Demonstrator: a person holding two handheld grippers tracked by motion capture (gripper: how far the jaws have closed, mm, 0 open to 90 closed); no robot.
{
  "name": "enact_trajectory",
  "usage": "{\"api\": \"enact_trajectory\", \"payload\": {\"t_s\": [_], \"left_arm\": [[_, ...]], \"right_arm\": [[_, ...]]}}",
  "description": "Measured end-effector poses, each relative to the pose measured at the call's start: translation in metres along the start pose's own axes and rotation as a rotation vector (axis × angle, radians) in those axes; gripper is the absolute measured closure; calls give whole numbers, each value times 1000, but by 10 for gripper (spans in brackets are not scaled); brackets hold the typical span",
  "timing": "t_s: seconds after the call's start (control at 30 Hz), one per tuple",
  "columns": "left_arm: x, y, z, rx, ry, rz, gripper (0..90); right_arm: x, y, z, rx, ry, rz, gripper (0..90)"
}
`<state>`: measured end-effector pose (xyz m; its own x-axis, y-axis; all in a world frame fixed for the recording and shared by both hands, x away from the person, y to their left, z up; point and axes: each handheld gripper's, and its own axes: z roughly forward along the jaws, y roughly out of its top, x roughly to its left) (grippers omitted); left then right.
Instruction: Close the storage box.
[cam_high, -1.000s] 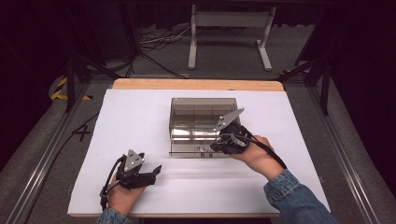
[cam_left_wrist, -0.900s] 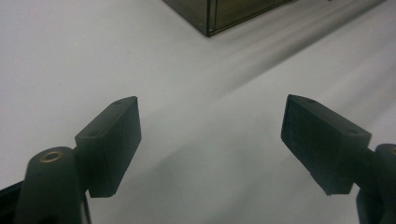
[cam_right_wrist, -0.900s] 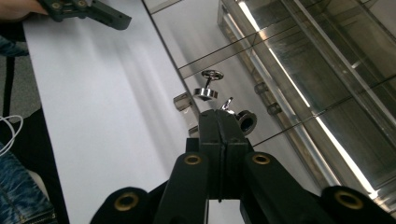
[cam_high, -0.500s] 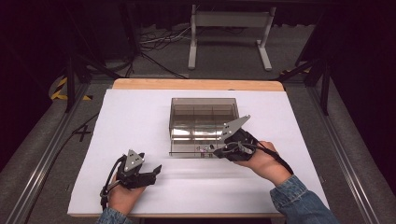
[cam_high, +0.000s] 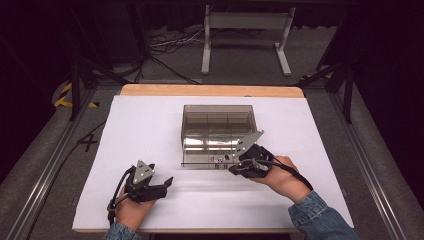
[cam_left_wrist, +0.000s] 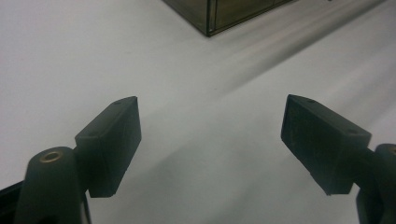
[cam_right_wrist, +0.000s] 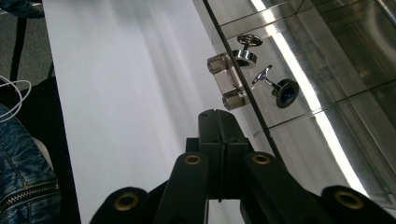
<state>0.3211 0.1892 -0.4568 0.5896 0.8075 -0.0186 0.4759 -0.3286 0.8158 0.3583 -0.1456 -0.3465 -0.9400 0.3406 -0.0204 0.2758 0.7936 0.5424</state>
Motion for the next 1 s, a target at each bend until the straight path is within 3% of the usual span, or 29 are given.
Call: {"api": "enact_trajectory", "payload": {"t_s": [0.5,1.0], "left_arm": [[0,0,0,1,-1,1,208],[0,0,0,1,0,3,209]], "right_arm": [[-6,-3,22,73,-8,18,898],[-8,0,27,81,-30,22,899]]}}
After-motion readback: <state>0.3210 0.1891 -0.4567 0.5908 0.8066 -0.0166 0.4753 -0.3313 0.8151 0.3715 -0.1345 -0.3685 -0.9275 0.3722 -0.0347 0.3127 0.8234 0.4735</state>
